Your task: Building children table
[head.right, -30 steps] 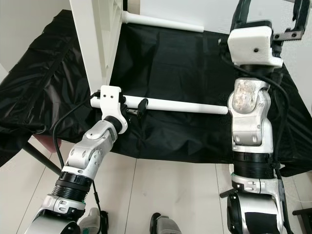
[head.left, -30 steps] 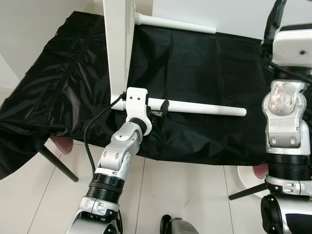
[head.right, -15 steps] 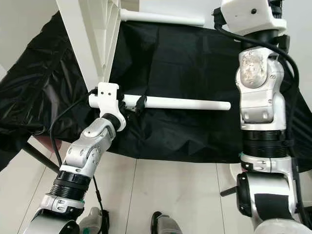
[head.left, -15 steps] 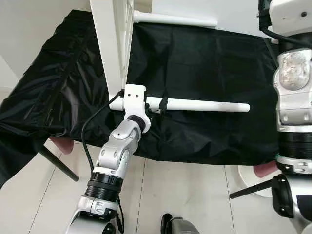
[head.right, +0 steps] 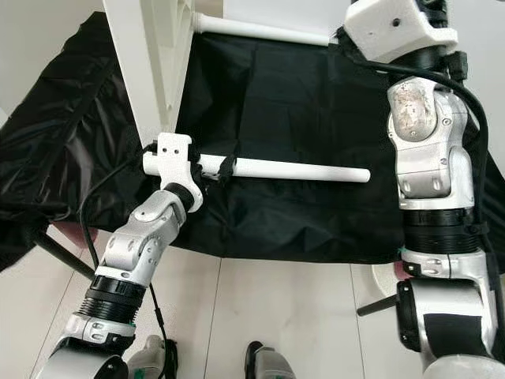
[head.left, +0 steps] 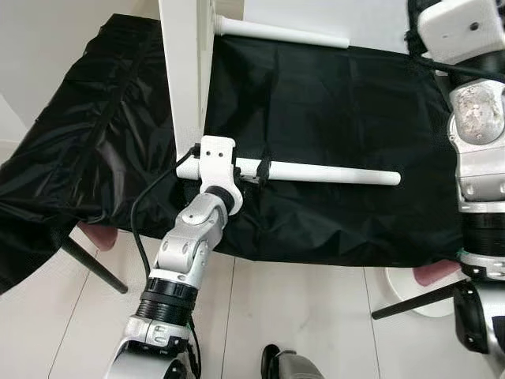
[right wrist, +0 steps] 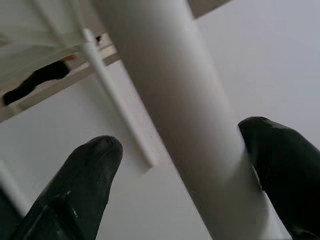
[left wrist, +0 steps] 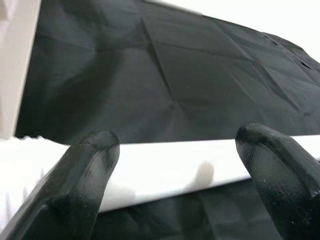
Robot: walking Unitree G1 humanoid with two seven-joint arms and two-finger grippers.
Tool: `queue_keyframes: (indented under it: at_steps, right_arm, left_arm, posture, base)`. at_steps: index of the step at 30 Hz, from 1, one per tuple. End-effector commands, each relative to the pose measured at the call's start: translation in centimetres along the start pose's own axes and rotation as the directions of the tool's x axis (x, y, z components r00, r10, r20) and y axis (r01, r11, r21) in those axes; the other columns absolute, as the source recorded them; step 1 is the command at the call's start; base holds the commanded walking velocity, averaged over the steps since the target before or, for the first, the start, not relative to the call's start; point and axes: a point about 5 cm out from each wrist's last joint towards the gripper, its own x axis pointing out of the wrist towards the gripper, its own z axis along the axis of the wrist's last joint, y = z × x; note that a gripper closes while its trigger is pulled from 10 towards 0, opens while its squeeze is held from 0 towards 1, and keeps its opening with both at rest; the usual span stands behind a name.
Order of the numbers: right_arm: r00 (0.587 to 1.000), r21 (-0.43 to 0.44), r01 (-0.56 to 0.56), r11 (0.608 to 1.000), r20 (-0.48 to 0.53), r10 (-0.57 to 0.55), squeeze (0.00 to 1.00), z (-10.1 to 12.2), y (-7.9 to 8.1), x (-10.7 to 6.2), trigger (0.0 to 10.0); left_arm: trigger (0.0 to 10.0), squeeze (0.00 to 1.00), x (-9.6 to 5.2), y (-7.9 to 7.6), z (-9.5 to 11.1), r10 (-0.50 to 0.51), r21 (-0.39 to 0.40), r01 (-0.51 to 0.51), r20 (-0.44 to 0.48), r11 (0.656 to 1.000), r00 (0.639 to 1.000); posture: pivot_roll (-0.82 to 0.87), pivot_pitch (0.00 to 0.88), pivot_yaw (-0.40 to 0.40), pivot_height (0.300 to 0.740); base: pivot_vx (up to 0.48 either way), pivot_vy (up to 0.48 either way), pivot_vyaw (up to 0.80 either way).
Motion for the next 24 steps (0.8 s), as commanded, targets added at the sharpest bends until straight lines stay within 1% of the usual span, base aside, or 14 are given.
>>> queue_keyframes:
  at_steps: [1, 2, 3, 5, 6, 9, 10, 11, 12, 13, 16, 22, 23, 24]
  right_arm:
    - [0.998, -0.015, -0.069, 0.998, 0.015, 0.069, 0.00, 0.4, -1.1, 0.4, 10.0]
    - [0.998, -0.015, -0.069, 0.998, 0.015, 0.069, 0.00, 0.4, -1.1, 0.4, 10.0]
    - [0.993, -0.032, -0.112, 0.993, 0.018, 0.113, 0.00, 0.4, -1.7, 0.5, 10.0]
    - [0.985, -0.024, -0.172, 0.985, 0.009, 0.172, 0.00, 0.2, -2.4, 0.7, 10.0]
    - [0.985, -0.024, -0.172, 0.985, 0.009, 0.172, 0.00, 0.2, -2.4, 0.7, 10.0]
    - [0.975, -0.087, -0.217, 0.972, 0.024, 0.219, 0.00, 0.4, -3.5, 1.4, 10.0]
    - [0.970, -0.108, -0.238, 0.965, 0.030, 0.243, 0.00, 0.6, -3.7, 1.5, 10.0]
    - [0.970, -0.108, -0.238, 0.965, 0.030, 0.243, 0.00, 0.6, -3.7, 1.5, 10.0]
    - [0.963, -0.117, -0.262, 0.958, 0.033, 0.268, 0.00, 0.6, -3.8, 1.6, 10.0]
    - [0.963, -0.117, -0.262, 0.958, 0.033, 0.268, 0.00, 0.6, -3.8, 1.6, 10.0]
    - [0.937, -0.103, -0.338, 0.935, 0.055, 0.345, 0.00, 1.3, -4.0, 2.0, 10.0]
    - [0.924, -0.109, -0.365, 0.925, 0.078, 0.374, 0.00, 2.0, -4.6, 2.3, 10.0]
    - [0.920, -0.106, -0.374, 0.921, 0.082, 0.383, 0.00, 2.1, -4.7, 2.4, 9.0]
    - [0.920, -0.106, -0.374, 0.921, 0.082, 0.383, 0.00, 2.1, -4.7, 2.4, 9.0]
  left_arm:
    - [10.0, 0.00, 0.0, -0.3, 0.2, -0.019, -0.001, 0.019, 0.003, 1.000, 1.000]
    - [10.0, 0.00, 0.0, -0.3, 0.2, -0.019, -0.001, 0.019, 0.003, 1.000, 1.000]
    - [10.0, 0.00, 0.0, -0.3, 0.3, -0.019, -0.002, 0.019, 0.004, 1.000, 1.000]
    - [10.0, 0.00, 0.1, -0.2, 0.3, -0.019, -0.005, 0.019, 0.003, 1.000, 1.000]
    - [10.0, 0.00, 0.1, -0.2, 0.3, -0.019, -0.005, 0.019, 0.003, 1.000, 1.000]
    - [10.0, 0.00, 0.3, -0.3, 0.3, -0.027, -0.008, 0.027, 0.004, 1.000, 1.000]
    - [10.0, 0.00, 0.4, -0.5, 0.4, -0.032, -0.011, 0.032, 0.005, 0.999, 0.999]
    - [10.0, 0.00, 0.4, -0.5, 0.4, -0.032, -0.011, 0.032, 0.005, 0.999, 0.999]
    - [10.0, 0.00, 0.5, -0.6, 0.4, -0.036, -0.013, 0.036, 0.005, 0.999, 0.999]
    - [10.0, 0.00, 0.5, -0.6, 0.4, -0.036, -0.013, 0.036, 0.005, 0.999, 0.999]
    - [10.0, 0.00, 0.5, -0.9, 0.0, -0.035, -0.023, 0.035, -0.001, 0.999, 0.999]
    - [10.0, 0.00, 0.3, -1.2, -0.6, -0.019, -0.039, 0.018, -0.026, 0.999, 0.999]
    - [10.0, 0.00, 0.2, -1.1, -0.9, -0.003, -0.044, 0.001, -0.042, 0.999, 0.999]
    - [10.0, 0.00, 0.2, -1.1, -0.9, -0.003, -0.044, 0.001, -0.042, 0.999, 0.999]
  posture:
    - [0.06, 0.197, -0.008, 0.740]
    - [0.06, 0.197, -0.008, 0.740]
    - [0.05, 0.196, -0.005, 0.740]
    - [0.04, 0.195, -0.001, 0.740]
    - [0.04, 0.195, -0.001, 0.740]
    - [0.03, 0.192, 0.002, 0.740]
    - [0.02, 0.191, 0.003, 0.740]
    - [0.02, 0.191, 0.003, 0.740]
    - [0.02, 0.191, 0.002, 0.740]
    - [0.02, 0.191, 0.002, 0.740]
    - [0.02, 0.195, -0.001, 0.740]
    - [0.01, 0.198, -0.001, 0.740]
    - [0.02, 0.200, -0.004, 0.740]
    - [0.02, 0.200, -0.004, 0.740]
  base:
    - [0.000, 0.000, 0.00]
    - [0.000, 0.000, 0.00]
    - [0.000, 0.000, 0.00]
    - [0.000, 0.000, 0.00]
    - [0.000, 0.000, 0.00]
    - [0.000, 0.000, 0.00]
    - [0.000, 0.000, 0.00]
    - [0.000, 0.000, 0.00]
    - [0.000, 0.000, 0.00]
    - [0.000, 0.000, 0.00]
    - [0.000, 0.000, 0.00]
    - [0.000, 0.000, 0.00]
    - [0.000, 0.000, 0.00]
    - [0.000, 0.000, 0.00]
